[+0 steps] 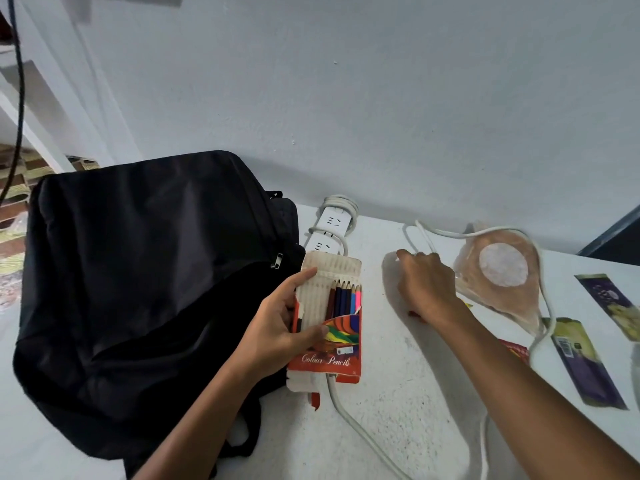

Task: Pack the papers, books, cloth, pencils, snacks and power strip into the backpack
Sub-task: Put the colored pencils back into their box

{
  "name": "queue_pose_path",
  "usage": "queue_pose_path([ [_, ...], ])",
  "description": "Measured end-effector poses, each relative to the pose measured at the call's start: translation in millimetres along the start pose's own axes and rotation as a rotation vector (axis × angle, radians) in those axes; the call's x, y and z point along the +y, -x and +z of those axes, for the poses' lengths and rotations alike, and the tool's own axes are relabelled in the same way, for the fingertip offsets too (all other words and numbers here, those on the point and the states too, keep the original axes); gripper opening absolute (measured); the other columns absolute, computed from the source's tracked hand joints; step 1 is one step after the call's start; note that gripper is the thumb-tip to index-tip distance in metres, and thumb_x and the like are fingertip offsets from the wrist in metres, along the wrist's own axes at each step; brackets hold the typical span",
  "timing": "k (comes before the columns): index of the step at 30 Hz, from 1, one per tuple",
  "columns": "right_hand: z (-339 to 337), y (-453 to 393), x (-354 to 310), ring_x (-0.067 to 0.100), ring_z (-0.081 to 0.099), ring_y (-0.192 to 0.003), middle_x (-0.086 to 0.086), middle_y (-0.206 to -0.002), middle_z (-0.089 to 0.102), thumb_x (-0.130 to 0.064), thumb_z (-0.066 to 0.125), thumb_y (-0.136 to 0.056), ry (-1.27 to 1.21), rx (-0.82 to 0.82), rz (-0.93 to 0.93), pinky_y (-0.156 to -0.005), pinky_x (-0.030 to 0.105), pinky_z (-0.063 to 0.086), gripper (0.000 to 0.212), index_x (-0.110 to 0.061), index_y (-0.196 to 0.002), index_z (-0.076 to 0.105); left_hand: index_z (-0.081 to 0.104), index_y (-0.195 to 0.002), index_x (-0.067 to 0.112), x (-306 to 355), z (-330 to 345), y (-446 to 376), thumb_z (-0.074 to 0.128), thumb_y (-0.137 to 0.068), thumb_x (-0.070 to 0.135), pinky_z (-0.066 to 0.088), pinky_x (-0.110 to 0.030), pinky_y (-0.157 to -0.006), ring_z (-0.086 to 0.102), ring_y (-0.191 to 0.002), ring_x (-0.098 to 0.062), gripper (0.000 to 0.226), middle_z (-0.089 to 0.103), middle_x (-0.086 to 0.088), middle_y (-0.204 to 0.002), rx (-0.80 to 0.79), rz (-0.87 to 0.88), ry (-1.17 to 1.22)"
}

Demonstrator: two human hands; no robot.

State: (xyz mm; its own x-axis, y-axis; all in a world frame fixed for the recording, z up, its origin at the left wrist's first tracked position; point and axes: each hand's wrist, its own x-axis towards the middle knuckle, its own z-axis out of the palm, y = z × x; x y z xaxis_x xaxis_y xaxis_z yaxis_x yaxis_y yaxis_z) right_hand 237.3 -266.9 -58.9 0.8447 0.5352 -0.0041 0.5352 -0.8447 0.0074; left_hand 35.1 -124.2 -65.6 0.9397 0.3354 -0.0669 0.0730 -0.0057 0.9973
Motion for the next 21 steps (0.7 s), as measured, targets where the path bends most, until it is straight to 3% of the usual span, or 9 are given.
queue_pose_path([
  [6,8,0,3,0.034,0.053,-0.090,0.010,-0.080,0.065,0.004,0.043,-0.080,-0.081,0.171,-0.039,-0.057,0.032,0.030,0.019,-0.012,-0.083,0.051,0.038,-0.132,0.038,0,0,0,0.072,-0.080,0.004,0.059,-0.030,-0.070,0.067,-0.104,-0.017,0.071,0.057,-0.001,-0.120,0.001,0.001,0.004],
  [10,2,5,-7,0.030,0.053,-0.097,0.012,-0.096,0.066,0.003,0.055,-0.085,-0.427,0.345,-0.188,-0.075,0.040,0.047,0.028,-0.004,-0.110,0.066,0.039,-0.133,0.035,0,0,0,0.072,-0.080,0.002,0.059,-0.030,-0.069,0.067,-0.103,-0.017,0.071,0.058,-0.001,-0.120,0.001,0.009,0.010],
  [12,-13,11,-19,0.024,0.050,-0.095,0.007,-0.093,0.061,0.002,0.059,-0.085,-0.601,0.380,-0.306,-0.079,0.038,0.047,0.027,-0.006,-0.109,0.068,0.038,-0.134,0.034,0,-1,0,0.072,-0.080,0.001,0.059,-0.030,-0.069,0.068,-0.102,-0.018,0.071,0.058,-0.002,-0.120,0.001,0.013,0.005],
  [15,-36,26,-36,0.016,0.048,-0.096,-0.002,-0.093,0.053,0.000,0.056,-0.087,-0.763,0.193,-0.491,-0.082,0.031,0.045,0.024,-0.013,-0.102,0.069,0.039,-0.134,0.033,0,-1,0,0.072,-0.080,0.000,0.058,-0.029,-0.069,0.068,-0.100,-0.020,0.072,0.059,-0.003,-0.118,0.002,0.016,-0.002],
  [18,-46,38,-45,0.012,0.050,-0.096,-0.003,-0.099,0.052,-0.003,0.053,-0.090,-0.690,0.070,-0.675,-0.081,0.028,0.049,0.023,-0.016,-0.101,0.068,0.039,-0.137,0.027,0,-1,-1,0.072,-0.079,-0.001,0.058,-0.028,-0.069,0.069,-0.097,-0.021,0.072,0.062,-0.005,-0.114,0.003,0.034,-0.025],
  [21,-42,39,-48,0.016,0.049,-0.093,-0.003,-0.095,0.055,-0.006,0.057,-0.087,-0.409,0.162,-0.791,-0.080,0.038,0.046,0.023,-0.022,-0.098,0.069,0.037,-0.140,0.022,-1,-1,-1,0.072,-0.079,-0.002,0.059,-0.032,-0.072,0.069,-0.097,-0.025,0.074,0.063,-0.009,-0.114,-0.004,0.045,-0.020],
])
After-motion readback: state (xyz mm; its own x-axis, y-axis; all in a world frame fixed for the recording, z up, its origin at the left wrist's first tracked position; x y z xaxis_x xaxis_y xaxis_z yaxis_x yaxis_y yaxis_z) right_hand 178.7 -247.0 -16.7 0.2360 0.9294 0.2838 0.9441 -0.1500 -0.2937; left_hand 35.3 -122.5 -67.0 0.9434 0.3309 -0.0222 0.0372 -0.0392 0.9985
